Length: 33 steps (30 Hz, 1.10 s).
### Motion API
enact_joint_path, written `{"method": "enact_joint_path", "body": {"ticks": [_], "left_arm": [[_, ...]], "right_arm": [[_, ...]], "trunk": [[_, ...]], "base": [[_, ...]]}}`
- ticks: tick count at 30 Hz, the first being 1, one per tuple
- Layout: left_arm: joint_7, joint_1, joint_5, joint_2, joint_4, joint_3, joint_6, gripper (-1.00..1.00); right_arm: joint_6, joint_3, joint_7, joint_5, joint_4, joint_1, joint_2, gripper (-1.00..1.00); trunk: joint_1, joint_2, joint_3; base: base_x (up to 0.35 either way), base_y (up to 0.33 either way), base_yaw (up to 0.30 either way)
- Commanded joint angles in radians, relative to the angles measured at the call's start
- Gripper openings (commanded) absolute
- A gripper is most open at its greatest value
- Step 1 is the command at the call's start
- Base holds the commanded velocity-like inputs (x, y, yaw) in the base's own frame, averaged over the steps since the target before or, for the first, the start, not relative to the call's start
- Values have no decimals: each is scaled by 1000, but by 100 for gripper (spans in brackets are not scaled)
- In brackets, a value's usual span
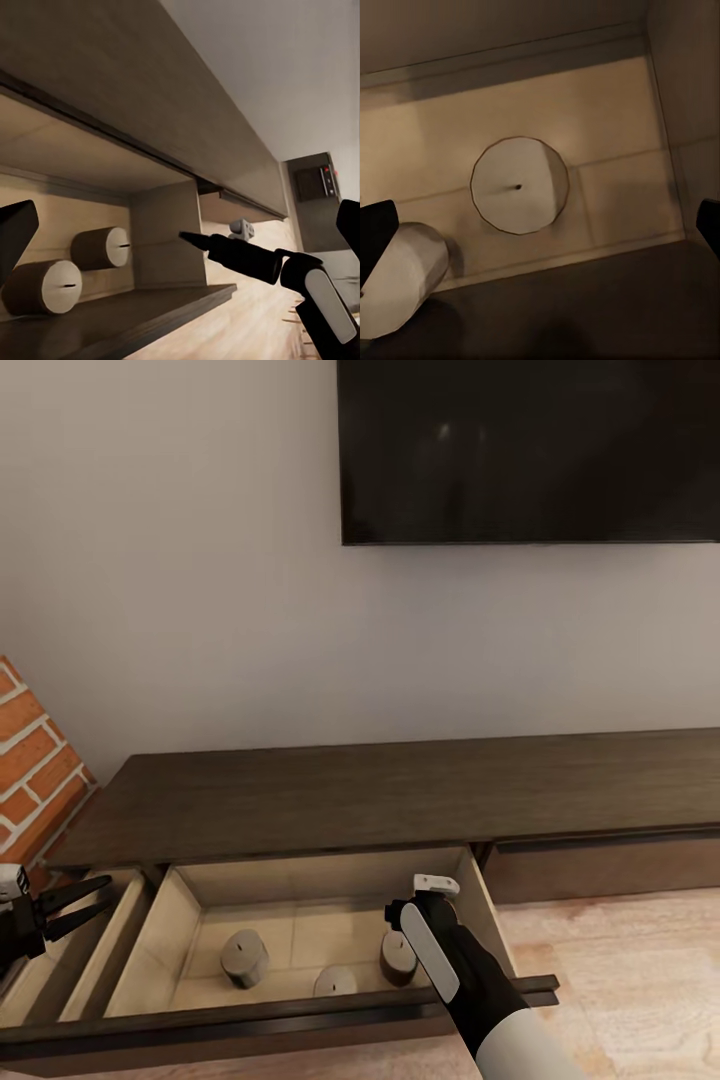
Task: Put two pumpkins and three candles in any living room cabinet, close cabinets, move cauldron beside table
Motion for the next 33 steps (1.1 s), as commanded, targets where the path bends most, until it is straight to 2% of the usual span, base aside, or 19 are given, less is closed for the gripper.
{"method": "enact_joint_path", "body": {"ticks": [1,11,16,29,31,33], "left_arm": [[-5,-1,-5,0,2,1,4,100],[-5,-1,-4,2,4,0,4,100],[-5,-1,-4,2,4,0,4,100],[-4,-1,-4,2,4,-3,4,100],[-4,-1,-5,2,4,-2,4,100],[-4,-1,-5,2,4,-3,4,100]], "right_arm": [[2,1,-10,-9,-1,-1,0,100],[3,1,-9,-9,-6,-1,0,100],[1,20,-9,-10,-7,-1,0,100],[0,25,-7,-9,-10,-1,0,100],[0,40,-7,-9,-24,-1,0,100],[0,73,-7,-10,-73,2,0,100]], "trunk": [[-4,7,2],[-42,77,34],[-62,112,49],[-111,203,90],[-119,217,96],[-127,231,103]], "base": [[0,0,0],[-100,0,0],[-7,0,0],[-80,0,0],[-4,0,0],[-2,0,0]]}}
